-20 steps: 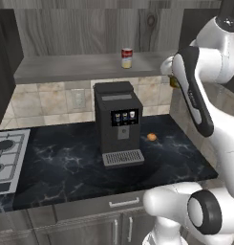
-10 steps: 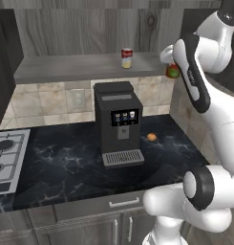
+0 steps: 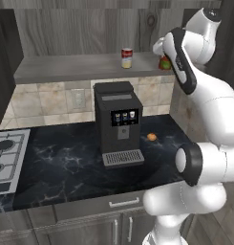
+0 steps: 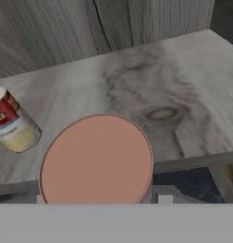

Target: Restock the canned food cabinet by taking the new fresh canned food from the counter and placing it in the cabinet. Then, take the old canned food from the cabinet and place it on the counter.

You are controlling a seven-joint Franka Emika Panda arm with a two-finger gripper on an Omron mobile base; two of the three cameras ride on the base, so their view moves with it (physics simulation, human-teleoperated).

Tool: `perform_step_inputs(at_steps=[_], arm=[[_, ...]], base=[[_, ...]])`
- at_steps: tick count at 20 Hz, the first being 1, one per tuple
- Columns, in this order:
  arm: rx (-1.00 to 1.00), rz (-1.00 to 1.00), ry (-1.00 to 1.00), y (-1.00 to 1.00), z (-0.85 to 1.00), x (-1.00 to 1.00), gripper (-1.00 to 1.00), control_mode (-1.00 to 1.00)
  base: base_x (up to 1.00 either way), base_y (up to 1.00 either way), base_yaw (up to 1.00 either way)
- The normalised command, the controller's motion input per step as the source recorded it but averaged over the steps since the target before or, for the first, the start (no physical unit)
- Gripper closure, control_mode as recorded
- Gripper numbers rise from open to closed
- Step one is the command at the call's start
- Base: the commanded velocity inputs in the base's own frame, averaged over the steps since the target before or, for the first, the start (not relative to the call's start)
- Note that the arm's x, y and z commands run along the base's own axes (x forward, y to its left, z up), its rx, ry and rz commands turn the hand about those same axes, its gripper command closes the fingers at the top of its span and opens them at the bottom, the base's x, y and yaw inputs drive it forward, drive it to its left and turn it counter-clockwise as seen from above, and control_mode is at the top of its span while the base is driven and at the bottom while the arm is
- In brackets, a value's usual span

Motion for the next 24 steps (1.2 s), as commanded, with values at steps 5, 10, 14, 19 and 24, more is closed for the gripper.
perform_step_inputs(at_steps=[5, 10, 14, 19, 24], arm=[[0.00, -0.03, -0.04, 0.00, -0.15, 0.74, 1.00, -1.00], [0.03, -0.04, -0.04, 0.00, -0.17, 0.75, 1.00, -1.00], [0.01, -0.04, -0.05, 0.00, -0.20, 0.71, 1.00, -1.00], [0.01, -0.04, -0.06, 0.00, -0.26, 0.65, -1.00, -1.00], [0.00, 0.00, -0.03, -0.06, -0.14, 0.21, -1.00, -1.00]], base=[[0.00, 0.00, 0.00], [0.00, 0.00, 0.00], [0.00, 0.00, 0.00], [0.00, 0.00, 0.00], [0.00, 0.00, 0.00]])
